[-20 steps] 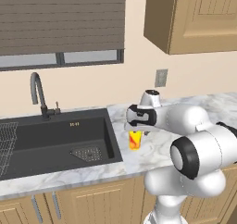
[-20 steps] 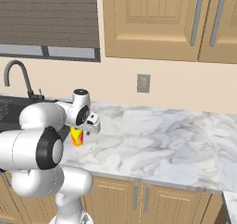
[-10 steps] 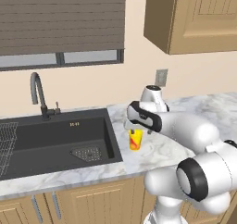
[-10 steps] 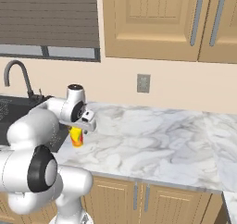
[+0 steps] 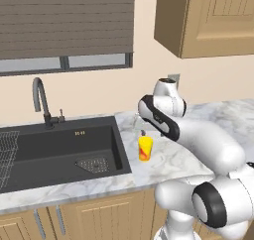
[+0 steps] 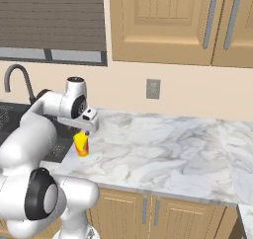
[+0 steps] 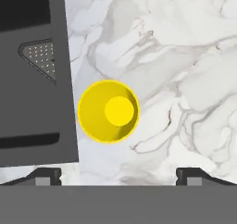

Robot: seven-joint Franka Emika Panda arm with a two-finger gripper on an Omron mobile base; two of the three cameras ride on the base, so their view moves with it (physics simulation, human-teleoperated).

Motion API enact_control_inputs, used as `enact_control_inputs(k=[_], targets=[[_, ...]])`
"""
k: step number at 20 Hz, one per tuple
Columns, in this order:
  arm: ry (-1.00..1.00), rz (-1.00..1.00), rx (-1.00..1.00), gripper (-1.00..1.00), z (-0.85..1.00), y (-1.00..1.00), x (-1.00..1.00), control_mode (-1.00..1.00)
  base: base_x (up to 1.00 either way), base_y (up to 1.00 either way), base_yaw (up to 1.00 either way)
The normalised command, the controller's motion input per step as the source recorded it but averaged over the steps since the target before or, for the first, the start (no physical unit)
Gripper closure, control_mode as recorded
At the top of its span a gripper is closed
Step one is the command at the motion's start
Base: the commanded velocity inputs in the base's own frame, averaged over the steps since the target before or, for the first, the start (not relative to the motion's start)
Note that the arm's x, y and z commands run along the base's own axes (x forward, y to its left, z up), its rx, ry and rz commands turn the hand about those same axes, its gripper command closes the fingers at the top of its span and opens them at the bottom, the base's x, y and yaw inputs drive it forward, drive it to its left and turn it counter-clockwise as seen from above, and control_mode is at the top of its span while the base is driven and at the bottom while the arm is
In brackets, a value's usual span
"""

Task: Pick the cup and bowl from the counter and place them on the counter next to the sink.

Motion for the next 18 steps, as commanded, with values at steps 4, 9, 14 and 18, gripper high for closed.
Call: enact_control_inputs(k=[4,9,14,18], targets=[[0.31,0.00,-0.01,-1.00,0.25,0.00,-0.69,-1.00,0.00,0.00,0.00],[0.03,0.01,0.00,-1.00,-0.49,0.00,-0.81,-1.00,0.00,0.00,0.00],[-0.03,0.01,0.00,-1.00,-0.63,0.00,-0.80,-1.00,0.00,0.00,0.00],[-0.03,0.00,0.00,-1.00,0.00,0.00,-0.30,-1.00,0.00,0.00,0.00]])
